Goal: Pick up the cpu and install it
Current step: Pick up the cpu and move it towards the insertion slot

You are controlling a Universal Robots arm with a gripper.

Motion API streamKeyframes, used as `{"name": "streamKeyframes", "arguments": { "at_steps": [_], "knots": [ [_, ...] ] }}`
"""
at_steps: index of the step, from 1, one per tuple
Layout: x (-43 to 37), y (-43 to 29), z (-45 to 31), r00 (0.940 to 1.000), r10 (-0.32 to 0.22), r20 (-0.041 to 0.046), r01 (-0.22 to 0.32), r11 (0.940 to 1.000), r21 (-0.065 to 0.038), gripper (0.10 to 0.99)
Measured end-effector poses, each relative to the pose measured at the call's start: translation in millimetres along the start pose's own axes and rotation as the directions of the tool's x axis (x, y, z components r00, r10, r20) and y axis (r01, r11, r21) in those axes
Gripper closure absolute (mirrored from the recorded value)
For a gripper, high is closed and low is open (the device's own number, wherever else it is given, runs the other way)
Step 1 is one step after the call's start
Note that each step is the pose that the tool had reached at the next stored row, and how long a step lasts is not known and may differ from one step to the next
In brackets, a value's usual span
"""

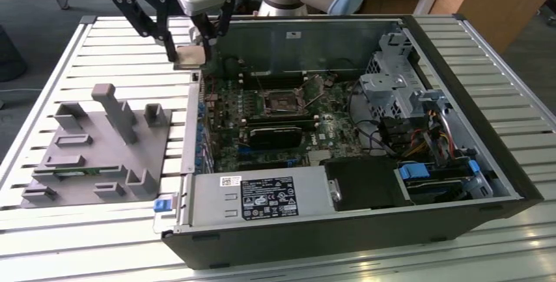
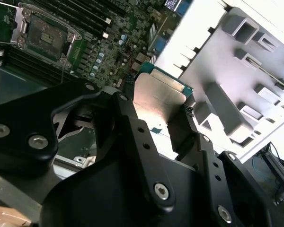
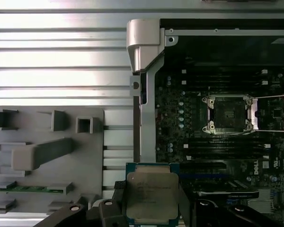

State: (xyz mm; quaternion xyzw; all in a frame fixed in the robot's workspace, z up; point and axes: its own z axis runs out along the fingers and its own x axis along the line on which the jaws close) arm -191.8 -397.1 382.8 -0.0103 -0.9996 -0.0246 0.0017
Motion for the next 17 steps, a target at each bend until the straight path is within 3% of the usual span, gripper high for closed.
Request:
{"name": "streamKeyframes", "arguments": {
  "at_steps": [17],
  "knots": [
    [-27.5, 6.1, 0.2, 1.0000, 0.000, 0.0000, 0.000, 1.0000, 0.000, 0.553]
  ]
}}
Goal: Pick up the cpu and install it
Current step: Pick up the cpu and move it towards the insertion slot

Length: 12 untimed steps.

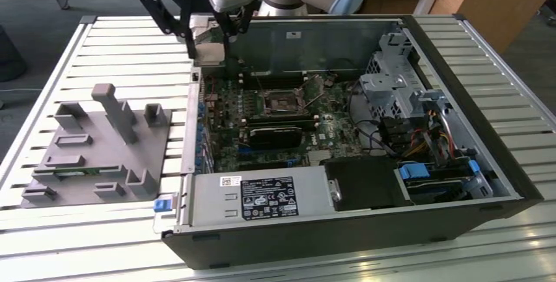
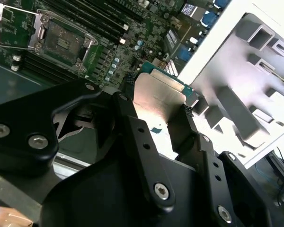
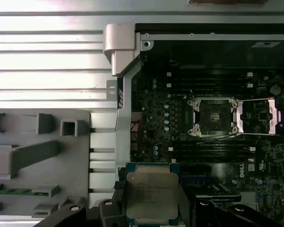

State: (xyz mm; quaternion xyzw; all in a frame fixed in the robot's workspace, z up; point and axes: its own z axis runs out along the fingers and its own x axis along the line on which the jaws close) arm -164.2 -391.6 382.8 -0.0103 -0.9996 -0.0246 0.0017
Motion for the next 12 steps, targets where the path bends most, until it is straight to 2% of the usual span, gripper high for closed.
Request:
{"name": "streamKeyframes", "arguments": {
  "at_steps": [8, 12],
  "knots": [
    [-15.9, 6.0, 0.3, 1.0000, 0.000, 0.0000, 0.000, 1.0000, 0.000, 0.553],
    [-24.2, 12.3, 0.5, 1.0000, 0.000, 0.0000, 0.000, 1.0000, 0.000, 0.553]
  ]
}}
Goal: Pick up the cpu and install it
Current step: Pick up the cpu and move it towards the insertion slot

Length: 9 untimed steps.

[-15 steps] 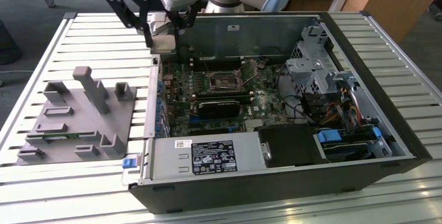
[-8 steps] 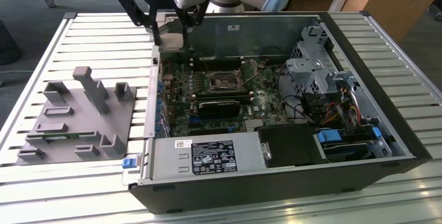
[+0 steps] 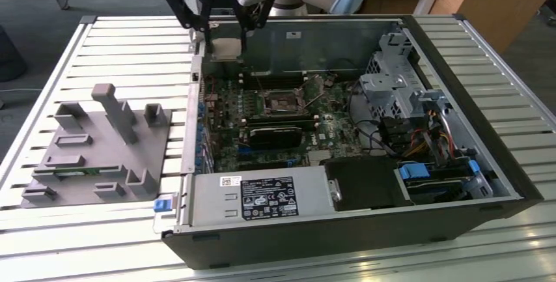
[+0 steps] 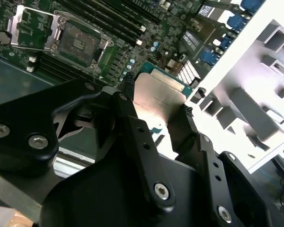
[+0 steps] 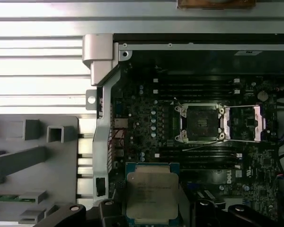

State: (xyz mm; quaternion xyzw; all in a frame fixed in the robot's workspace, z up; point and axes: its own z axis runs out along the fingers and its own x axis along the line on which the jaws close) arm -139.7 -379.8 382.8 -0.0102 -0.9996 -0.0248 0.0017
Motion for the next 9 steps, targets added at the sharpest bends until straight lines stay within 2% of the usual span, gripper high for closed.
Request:
{"name": "streamKeyframes", "arguments": {
  "at_steps": [9],
  "knots": [
    [-14.5, 14.6, 0.9, 1.0000, 0.000, 0.0000, 0.000, 1.0000, 0.000, 0.553]
  ]
}}
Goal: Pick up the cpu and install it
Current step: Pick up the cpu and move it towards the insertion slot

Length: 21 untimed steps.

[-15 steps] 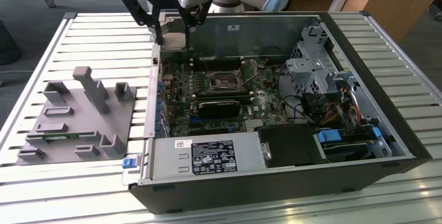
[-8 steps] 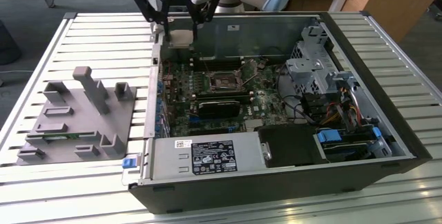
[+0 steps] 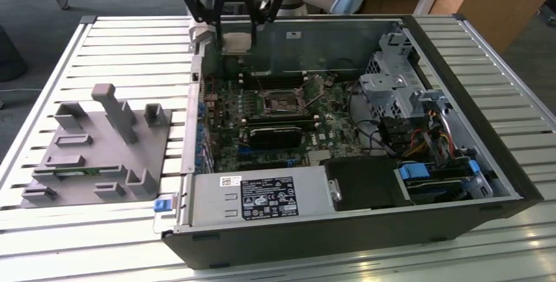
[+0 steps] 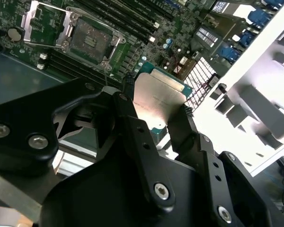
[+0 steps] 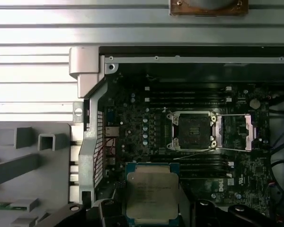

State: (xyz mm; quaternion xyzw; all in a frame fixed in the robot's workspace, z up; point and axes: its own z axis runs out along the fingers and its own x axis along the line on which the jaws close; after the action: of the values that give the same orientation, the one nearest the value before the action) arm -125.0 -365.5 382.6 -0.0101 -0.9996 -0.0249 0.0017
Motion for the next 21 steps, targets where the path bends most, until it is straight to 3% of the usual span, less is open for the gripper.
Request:
{"name": "streamKeyframes", "arguments": {
  "at_steps": [6, 17, 21],
  "knots": [
    [-9.0, 9.3, 0.6, 1.0000, 0.000, -0.0001, 0.000, 1.0000, 0.000, 0.553],
    [-37.2, 27.6, 2.2, 1.0000, 0.000, 0.0000, 0.000, 1.0000, 0.000, 0.553],
    [-48.2, 31.0, 2.7, 1.0000, 0.000, 0.0000, 0.000, 1.0000, 0.000, 0.553]
  ]
}}
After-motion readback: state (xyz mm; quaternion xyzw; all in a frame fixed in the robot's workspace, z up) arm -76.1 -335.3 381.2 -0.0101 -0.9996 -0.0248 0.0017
